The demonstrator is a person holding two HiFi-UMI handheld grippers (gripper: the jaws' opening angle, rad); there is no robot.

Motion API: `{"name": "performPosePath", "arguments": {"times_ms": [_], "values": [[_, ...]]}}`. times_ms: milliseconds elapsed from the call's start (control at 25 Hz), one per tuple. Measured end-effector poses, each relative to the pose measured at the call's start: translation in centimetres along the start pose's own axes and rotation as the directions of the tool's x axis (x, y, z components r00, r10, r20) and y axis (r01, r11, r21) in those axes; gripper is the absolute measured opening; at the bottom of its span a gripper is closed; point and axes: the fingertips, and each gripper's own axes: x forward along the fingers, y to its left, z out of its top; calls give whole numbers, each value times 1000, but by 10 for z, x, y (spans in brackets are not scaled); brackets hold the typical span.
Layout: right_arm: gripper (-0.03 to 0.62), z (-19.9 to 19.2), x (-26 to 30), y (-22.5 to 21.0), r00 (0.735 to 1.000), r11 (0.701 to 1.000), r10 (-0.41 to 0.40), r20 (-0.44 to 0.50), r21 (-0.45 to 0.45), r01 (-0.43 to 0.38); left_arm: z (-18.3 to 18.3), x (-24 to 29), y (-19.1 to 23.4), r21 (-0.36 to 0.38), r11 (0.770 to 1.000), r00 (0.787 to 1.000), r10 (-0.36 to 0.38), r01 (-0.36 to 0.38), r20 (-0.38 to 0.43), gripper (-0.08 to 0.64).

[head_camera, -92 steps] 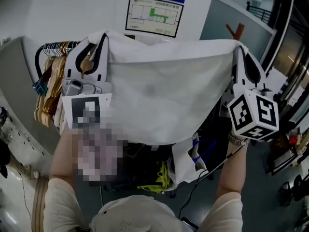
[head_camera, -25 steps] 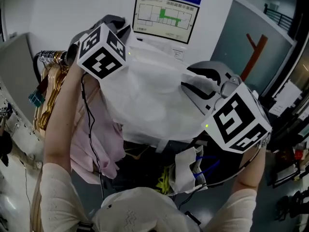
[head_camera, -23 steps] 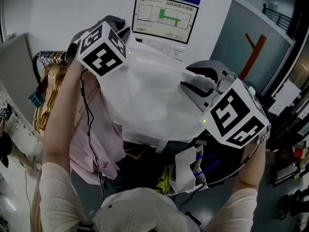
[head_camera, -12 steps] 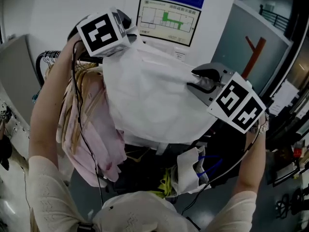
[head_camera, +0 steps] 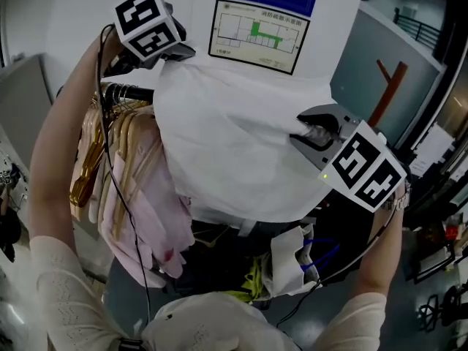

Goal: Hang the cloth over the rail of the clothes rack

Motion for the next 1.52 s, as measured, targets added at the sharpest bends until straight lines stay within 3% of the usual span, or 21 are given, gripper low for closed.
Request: {"name": "performPosePath", "arguments": {"times_ms": [120, 280, 440, 560, 640, 680, 800, 880, 960, 1120, 1200, 1240, 1280, 1320, 1360, 1440, 1520], "values": [[126, -1, 0, 2, 1000, 1000, 25, 0, 7, -25, -15, 0, -14, -14, 985, 985, -174, 175, 10, 118], [126, -5, 1, 3, 999, 999, 49, -17, 21, -49, -19, -19, -25, 14, 906, 904, -423, 423, 64, 118], [126, -3, 2, 3, 999, 999, 42, -30, 18, -42, -19, -29, -25, 37, 843, 842, -538, 537, 29, 118], [126, -3, 3, 5, 998, 999, 41, -43, 15, -41, -23, -32, -23, 10, 797, 797, -604, 604, 27, 118], [126, -5, 2, 5, 997, 999, 50, -52, 18, -49, -27, -37, -13, -14, 787, 786, -616, 617, 53, 118], [126, -6, 1, 4, 997, 998, 54, -55, 20, -53, -31, -39, -5, -29, 794, 794, -605, 607, 59, 118], [126, -9, 1, 3, 997, 999, 36, -66, 11, -35, -36, -50, 18, -48, 843, 842, -528, 536, 114, 118], [127, -9, 3, 2, 997, 1000, 12, -76, 2, -12, -19, -64, 11, 29, 869, 849, -488, 493, 203, 118], [130, -7, 5, 2, 997, 1000, -2, -80, -2, 2, -1, -74, -13, 148, 896, 865, -443, 419, 237, 118], [135, -5, 7, 2, 997, 1000, -11, -75, 4, 11, 24, -72, -70, 324, 928, 938, -266, 185, 225, 118], [137, -5, 6, 1, 998, 1000, -26, -65, 0, 26, 32, -70, -88, 337, 940, 963, -128, 43, 236, 118], [138, -5, 5, 1, 998, 999, -40, -58, -5, 39, 37, -72, -92, 305, 952, 964, -46, -38, 261, 118], [138, -5, 3, 1, 997, 998, -57, -50, -12, 56, 41, -75, -93, 244, 962, 955, 51, -126, 291, 118], [138, -5, 2, 0, 996, 997, -79, -38, -21, 78, 43, -79, -93, 161, 962, 933, 159, -220, 322, 118], [140, -4, 0, 0, 994, 994, -105, -24, -29, 104, 44, -85, -94, 74, 947, 898, 268, -312, 349, 118], [152, -2, -3, -2, 985, 984, -171, 8, -41, 171, 39, -96, -102, -55, 885, 806, 444, -461, 390, 118], [166, 1, -6, -3, 970, 969, -241, 39, -47, 242, 29, -103, -114, -142, 823, 723, 554, -550, 412, 118]]}}
